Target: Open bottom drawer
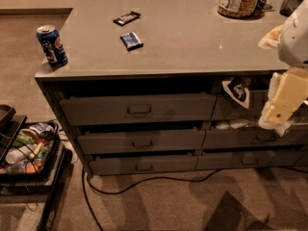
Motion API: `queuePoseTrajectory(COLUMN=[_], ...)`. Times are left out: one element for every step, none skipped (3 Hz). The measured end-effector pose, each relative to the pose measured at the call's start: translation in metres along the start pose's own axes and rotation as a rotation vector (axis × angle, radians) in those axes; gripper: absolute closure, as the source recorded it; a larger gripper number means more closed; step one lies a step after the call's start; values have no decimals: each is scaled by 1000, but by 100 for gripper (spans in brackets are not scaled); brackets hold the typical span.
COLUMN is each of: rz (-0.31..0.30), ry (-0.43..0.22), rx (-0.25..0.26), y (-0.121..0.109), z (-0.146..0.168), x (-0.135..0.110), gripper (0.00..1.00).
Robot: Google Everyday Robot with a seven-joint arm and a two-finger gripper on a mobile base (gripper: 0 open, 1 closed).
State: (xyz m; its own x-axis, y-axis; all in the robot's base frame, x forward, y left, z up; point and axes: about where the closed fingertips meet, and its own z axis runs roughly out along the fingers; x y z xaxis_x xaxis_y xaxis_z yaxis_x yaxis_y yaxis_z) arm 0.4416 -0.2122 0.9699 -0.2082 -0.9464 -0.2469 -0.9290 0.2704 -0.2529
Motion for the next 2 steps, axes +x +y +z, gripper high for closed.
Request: queuePoseTrajectory(rz=[-11,-24], ry=[-89,-191], rx=[25,74], y=[3,2], z=[19,48], x=[-8,-30], gripper=[0,0])
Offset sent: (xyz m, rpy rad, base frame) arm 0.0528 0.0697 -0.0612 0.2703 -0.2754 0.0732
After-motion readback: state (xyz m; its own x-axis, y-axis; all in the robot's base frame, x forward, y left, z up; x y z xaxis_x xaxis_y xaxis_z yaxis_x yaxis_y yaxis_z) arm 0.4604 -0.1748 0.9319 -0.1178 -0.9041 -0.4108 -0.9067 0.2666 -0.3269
